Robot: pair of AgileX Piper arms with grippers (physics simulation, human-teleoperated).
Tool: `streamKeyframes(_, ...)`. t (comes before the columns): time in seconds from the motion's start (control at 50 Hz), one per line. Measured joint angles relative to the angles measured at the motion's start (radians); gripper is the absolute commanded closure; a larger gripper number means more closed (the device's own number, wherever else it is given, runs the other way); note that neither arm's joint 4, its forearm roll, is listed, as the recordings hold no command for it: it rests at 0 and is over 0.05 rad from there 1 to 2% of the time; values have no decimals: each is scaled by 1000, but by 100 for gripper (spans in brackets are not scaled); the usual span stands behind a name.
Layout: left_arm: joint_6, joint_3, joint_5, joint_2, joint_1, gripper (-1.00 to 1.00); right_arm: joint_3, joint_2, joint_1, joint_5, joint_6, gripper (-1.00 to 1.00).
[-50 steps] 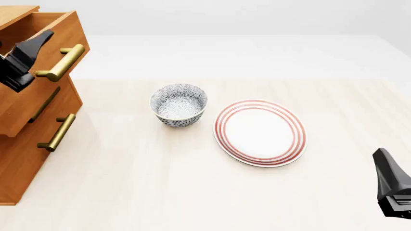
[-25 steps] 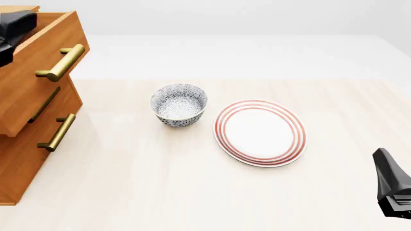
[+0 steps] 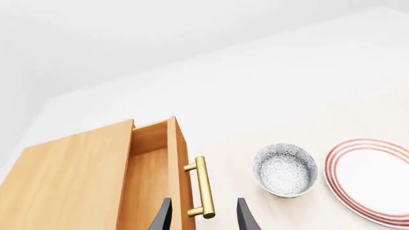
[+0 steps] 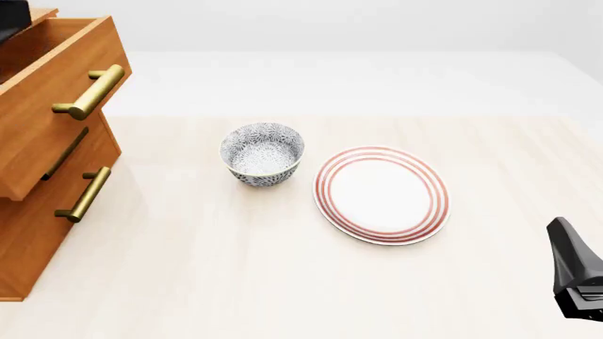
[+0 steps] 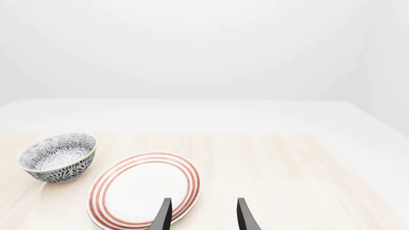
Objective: Open the top drawer of the cabinet.
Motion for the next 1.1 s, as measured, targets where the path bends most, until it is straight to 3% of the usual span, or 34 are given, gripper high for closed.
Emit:
streamKeyframes(0.42,-160,-77,121,62,33,-100,0,0,0,0,0,-100)
streamKeyframes(1.1,-217,-231,299,182,113,-100,0,0,0,0,0,-100)
